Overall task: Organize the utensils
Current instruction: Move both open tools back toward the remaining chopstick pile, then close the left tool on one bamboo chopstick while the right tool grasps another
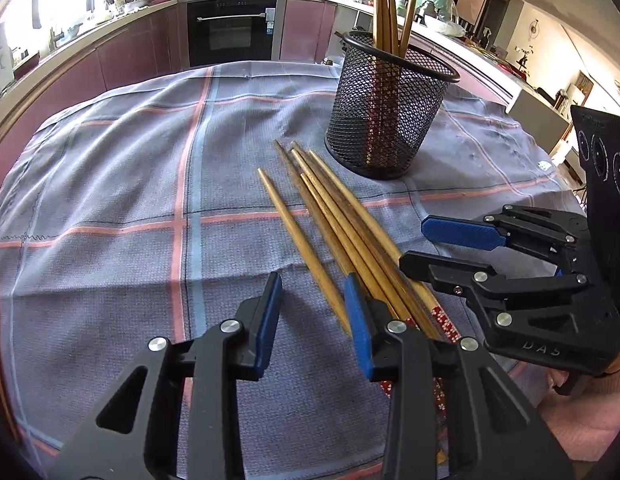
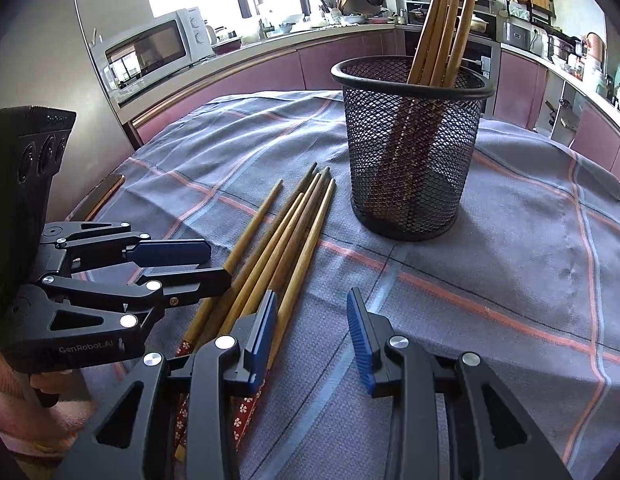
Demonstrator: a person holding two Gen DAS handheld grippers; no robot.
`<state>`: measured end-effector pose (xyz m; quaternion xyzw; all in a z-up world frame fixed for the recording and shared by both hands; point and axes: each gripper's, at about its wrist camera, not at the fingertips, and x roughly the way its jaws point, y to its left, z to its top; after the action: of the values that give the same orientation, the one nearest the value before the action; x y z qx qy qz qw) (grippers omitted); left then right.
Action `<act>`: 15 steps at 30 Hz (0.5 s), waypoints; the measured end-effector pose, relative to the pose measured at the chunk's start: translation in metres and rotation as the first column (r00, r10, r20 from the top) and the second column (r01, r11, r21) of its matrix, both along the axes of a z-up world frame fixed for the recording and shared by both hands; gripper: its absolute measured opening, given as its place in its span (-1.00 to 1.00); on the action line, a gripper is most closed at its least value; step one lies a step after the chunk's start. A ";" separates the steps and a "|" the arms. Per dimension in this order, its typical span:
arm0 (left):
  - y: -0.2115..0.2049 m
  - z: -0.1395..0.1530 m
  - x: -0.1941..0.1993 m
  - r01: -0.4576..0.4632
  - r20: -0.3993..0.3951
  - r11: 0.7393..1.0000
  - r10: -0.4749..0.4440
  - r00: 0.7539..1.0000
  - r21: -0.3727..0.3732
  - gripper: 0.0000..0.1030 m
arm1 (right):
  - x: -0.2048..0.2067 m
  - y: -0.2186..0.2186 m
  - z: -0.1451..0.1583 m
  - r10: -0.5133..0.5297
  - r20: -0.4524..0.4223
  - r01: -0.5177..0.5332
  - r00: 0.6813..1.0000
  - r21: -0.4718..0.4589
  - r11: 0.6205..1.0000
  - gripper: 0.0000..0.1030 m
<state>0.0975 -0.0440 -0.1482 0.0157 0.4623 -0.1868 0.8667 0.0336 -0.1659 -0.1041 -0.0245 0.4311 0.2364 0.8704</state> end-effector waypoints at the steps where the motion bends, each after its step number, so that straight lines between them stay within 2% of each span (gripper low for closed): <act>1: 0.000 0.000 0.000 0.001 0.001 1.000 -0.001 1.000 0.002 -0.38 | 0.000 -0.001 0.000 -0.002 0.001 0.002 1.000 -0.002 1.000 -0.36; 7: 0.002 -0.001 0.003 0.001 -0.004 1.000 -0.001 1.000 -0.006 -0.42 | 0.002 0.002 -0.001 0.000 0.000 0.000 1.000 -0.020 1.000 -0.36; 15: 0.002 -0.002 0.008 0.001 0.003 1.000 -0.001 1.000 0.007 -0.65 | 0.009 0.012 -0.002 0.002 0.018 -0.001 1.000 -0.050 0.999 -0.41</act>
<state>0.1053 -0.0417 -0.1500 0.0191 0.4619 -0.1855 0.8671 0.0425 -0.1537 -0.1059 -0.0486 0.4290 0.2262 0.8732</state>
